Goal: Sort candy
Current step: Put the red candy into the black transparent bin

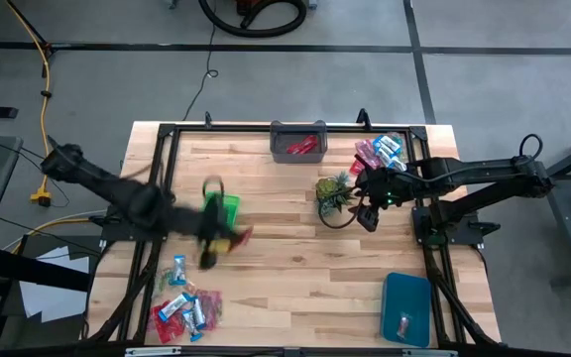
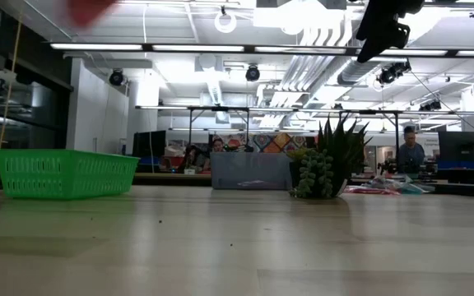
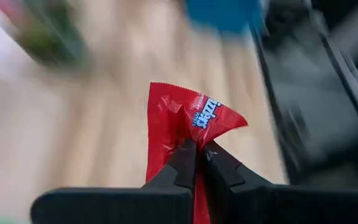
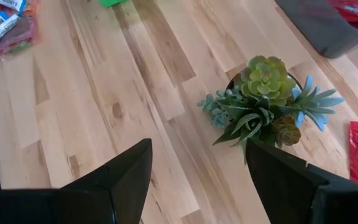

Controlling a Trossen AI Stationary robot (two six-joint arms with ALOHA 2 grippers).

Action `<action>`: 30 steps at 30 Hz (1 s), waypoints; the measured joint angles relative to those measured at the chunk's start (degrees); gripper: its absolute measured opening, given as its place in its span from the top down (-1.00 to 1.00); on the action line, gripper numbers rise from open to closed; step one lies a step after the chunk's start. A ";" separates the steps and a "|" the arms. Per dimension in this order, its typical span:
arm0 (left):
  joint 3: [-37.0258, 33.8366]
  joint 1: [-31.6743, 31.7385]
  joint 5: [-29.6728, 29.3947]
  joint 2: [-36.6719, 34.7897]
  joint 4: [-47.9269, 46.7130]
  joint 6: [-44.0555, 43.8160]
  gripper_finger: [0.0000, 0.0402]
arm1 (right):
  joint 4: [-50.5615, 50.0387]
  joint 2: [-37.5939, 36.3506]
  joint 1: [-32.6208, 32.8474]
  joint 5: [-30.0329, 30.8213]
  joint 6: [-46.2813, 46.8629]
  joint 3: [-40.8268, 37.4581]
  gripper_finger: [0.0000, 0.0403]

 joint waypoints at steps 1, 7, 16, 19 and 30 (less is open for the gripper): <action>0.45 2.79 -0.74 -0.02 3.02 3.72 1.00 | 0.13 0.00 0.00 0.29 0.02 0.00 -0.26; 0.73 23.84 0.19 3.17 18.96 25.13 1.00 | 4.46 0.00 -0.02 3.63 0.45 0.00 -0.26; 0.72 50.62 13.37 18.68 37.36 25.58 1.00 | 11.69 0.00 -0.02 13.22 1.58 0.00 -0.26; 1.66 53.98 16.46 24.49 37.78 23.73 1.00 | 12.15 0.00 -0.02 14.17 1.81 0.00 -0.26; 18.74 55.28 19.32 41.34 31.67 24.37 1.00 | 12.11 0.00 -0.02 14.19 6.22 0.00 -0.26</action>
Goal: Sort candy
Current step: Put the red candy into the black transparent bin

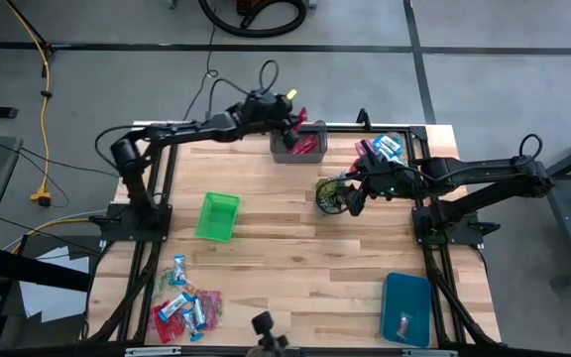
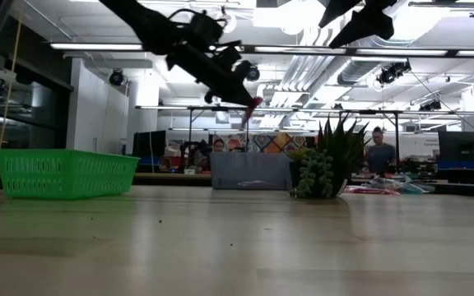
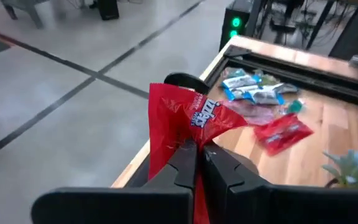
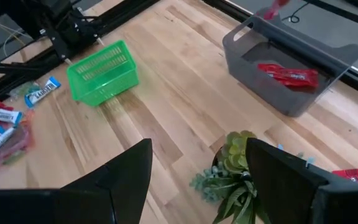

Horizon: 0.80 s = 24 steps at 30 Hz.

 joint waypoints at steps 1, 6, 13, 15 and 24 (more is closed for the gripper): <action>2.51 0.00 0.00 1.49 -2.63 1.04 1.00 | 0.00 0.00 0.00 0.00 0.00 0.00 -0.26; 13.98 0.02 -1.16 9.62 -18.77 5.23 1.00 | 0.07 0.00 0.00 0.25 2.55 0.00 -0.26; 20.23 0.02 -3.68 16.79 -28.18 7.35 1.00 | 0.17 0.00 0.00 0.38 5.81 0.00 -0.26; 20.25 0.02 -4.46 17.67 -28.90 7.34 1.00 | 0.21 0.02 0.00 0.41 6.00 0.00 -0.26; 20.27 0.46 -4.11 21.43 -34.55 6.95 1.00 | 0.33 0.05 0.00 0.62 6.37 0.00 -0.26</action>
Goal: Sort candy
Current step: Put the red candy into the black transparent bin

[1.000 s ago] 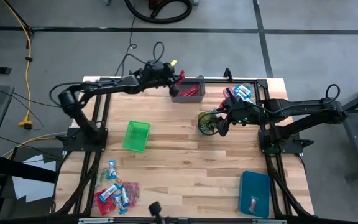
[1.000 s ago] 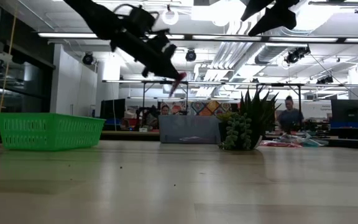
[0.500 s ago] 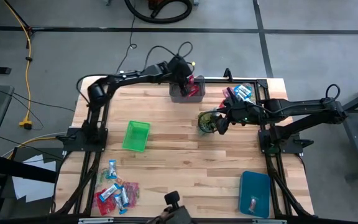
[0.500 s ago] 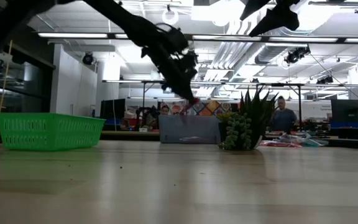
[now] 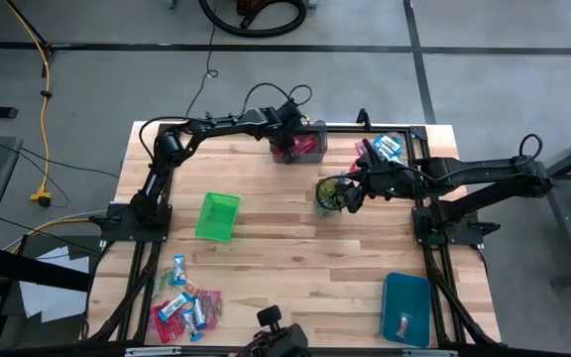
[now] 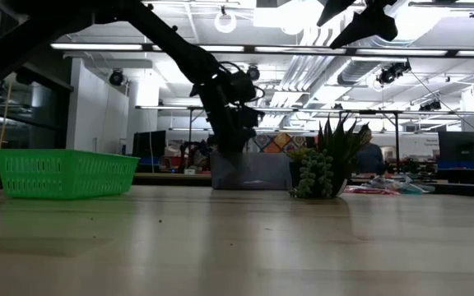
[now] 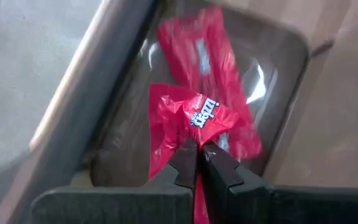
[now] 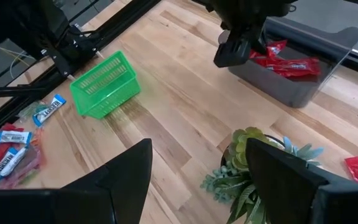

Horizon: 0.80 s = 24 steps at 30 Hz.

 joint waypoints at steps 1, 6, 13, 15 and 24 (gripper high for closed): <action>0.00 0.02 0.03 0.04 0.00 0.03 1.00 | 0.00 0.02 0.00 0.34 -0.02 0.00 -0.26; 0.00 0.02 -0.04 -0.01 0.25 2.93 1.00 | 0.00 0.02 0.00 0.87 -0.06 0.00 -0.26; 0.00 -0.10 -0.13 -0.15 -0.56 5.34 0.91 | 0.00 0.02 0.00 0.87 -0.11 0.00 -0.26; 0.00 -0.28 -0.13 -0.15 -0.53 5.89 0.83 | 0.00 0.02 0.00 0.89 -0.13 0.00 -0.26; 0.00 -0.81 -0.15 -0.30 -0.57 5.73 0.26 | 0.00 0.02 0.00 0.90 -0.13 0.00 -0.26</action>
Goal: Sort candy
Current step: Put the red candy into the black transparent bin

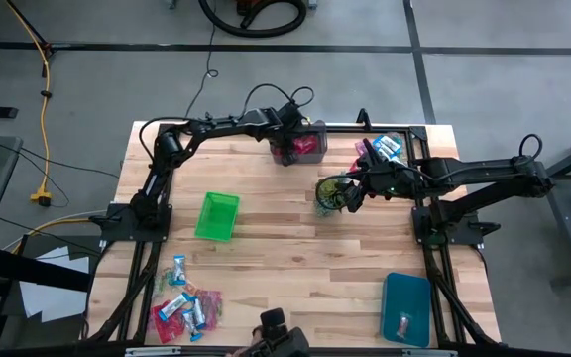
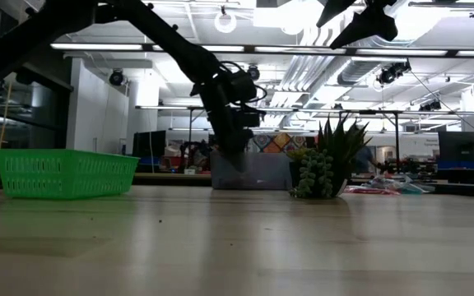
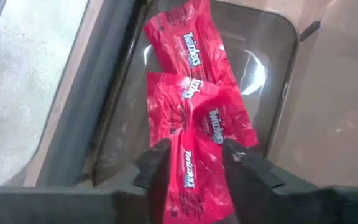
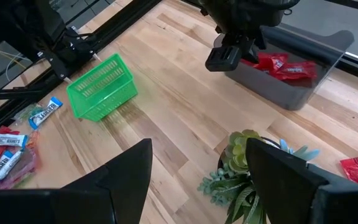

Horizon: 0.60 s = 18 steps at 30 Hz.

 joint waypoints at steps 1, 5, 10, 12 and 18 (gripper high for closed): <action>-0.02 -0.07 -0.05 -0.14 -0.19 -0.49 0.20 | 0.00 0.00 0.00 -0.01 0.00 0.00 -0.26; 1.88 -0.13 -0.46 -1.06 -2.42 -1.38 0.00 | 0.00 0.00 0.00 0.02 -0.18 0.00 -0.26; 9.73 -0.07 -0.54 -2.88 -7.52 -1.41 -0.12 | 0.02 0.02 0.00 2.17 -0.93 0.00 -0.26; 12.89 0.23 -0.42 -4.11 -10.26 -1.43 -0.12 | 0.07 0.02 0.00 3.54 -1.37 0.00 -0.26; 16.59 0.35 4.91 -11.40 -11.27 -9.19 -0.12 | 0.04 0.02 -0.01 8.45 -2.43 0.00 -0.26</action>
